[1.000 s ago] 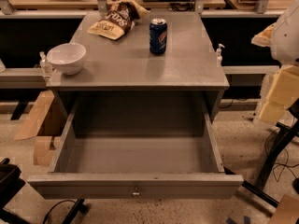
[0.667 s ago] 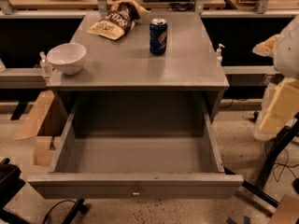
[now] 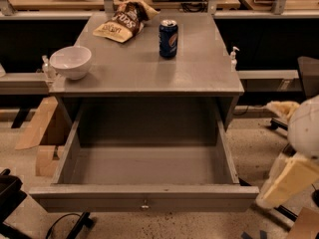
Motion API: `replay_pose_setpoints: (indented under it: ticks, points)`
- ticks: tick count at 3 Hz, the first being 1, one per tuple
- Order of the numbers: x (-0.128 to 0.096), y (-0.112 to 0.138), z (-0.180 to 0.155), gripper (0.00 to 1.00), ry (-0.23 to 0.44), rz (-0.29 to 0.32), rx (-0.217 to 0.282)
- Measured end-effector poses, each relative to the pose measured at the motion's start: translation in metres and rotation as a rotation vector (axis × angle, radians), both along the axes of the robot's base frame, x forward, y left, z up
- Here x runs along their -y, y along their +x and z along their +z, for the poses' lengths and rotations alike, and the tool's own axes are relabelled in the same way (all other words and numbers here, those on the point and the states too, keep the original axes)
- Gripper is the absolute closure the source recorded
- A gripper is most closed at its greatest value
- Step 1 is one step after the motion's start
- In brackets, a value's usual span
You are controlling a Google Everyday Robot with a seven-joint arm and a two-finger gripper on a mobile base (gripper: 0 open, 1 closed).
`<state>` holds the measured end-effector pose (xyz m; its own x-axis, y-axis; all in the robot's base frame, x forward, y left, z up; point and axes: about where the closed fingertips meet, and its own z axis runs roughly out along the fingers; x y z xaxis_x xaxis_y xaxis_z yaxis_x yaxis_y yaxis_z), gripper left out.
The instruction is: Close top drawer
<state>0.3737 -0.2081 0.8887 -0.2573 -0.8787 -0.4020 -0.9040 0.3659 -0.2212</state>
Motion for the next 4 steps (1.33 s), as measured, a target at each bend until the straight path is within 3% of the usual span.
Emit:
replay_pose_setpoints:
  ticks: [1,2,3,4]
  points:
    - [-0.011,-0.022,-0.052,0.14,0.030,-0.016,-0.025]
    - [-0.023,-0.037,-0.095,0.37,0.020,-0.016,-0.049]
    - [-0.032,-0.046,-0.117,0.60,0.011,0.006,-0.070]
    - [-0.032,-0.047,-0.118,0.84,0.010,0.008,-0.073]
